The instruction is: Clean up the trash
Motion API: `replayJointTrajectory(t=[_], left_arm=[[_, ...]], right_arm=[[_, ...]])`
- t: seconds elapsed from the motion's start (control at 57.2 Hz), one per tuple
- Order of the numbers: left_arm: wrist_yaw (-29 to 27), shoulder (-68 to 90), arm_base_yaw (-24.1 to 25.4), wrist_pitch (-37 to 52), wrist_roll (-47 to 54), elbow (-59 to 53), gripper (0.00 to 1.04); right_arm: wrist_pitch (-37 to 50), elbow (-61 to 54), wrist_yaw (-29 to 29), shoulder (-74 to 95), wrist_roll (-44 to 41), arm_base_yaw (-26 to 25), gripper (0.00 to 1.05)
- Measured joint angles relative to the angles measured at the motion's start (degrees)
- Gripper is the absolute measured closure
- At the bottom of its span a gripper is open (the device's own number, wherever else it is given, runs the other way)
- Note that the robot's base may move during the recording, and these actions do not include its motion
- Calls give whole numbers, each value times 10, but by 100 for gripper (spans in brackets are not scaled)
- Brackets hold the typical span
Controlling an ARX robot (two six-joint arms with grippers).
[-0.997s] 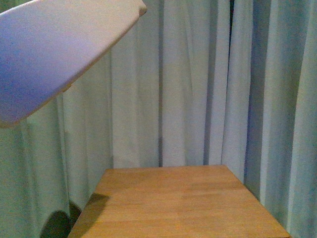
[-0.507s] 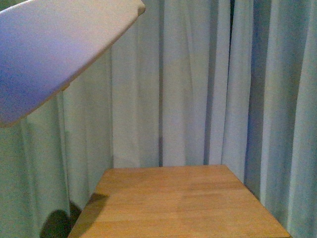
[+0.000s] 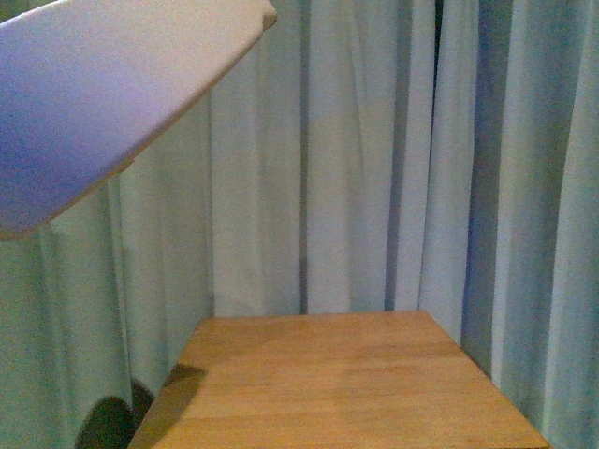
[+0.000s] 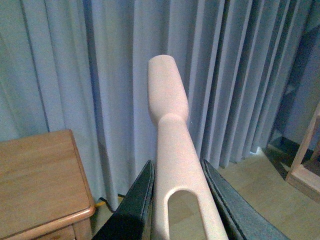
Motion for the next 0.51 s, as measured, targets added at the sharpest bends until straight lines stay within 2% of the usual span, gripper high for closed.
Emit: replayJointTrajectory(t=[0.507], left_arm=[[8,1,-3,0,0,0,77]], right_arm=[[0,0,8,-1,0,-3,81]])
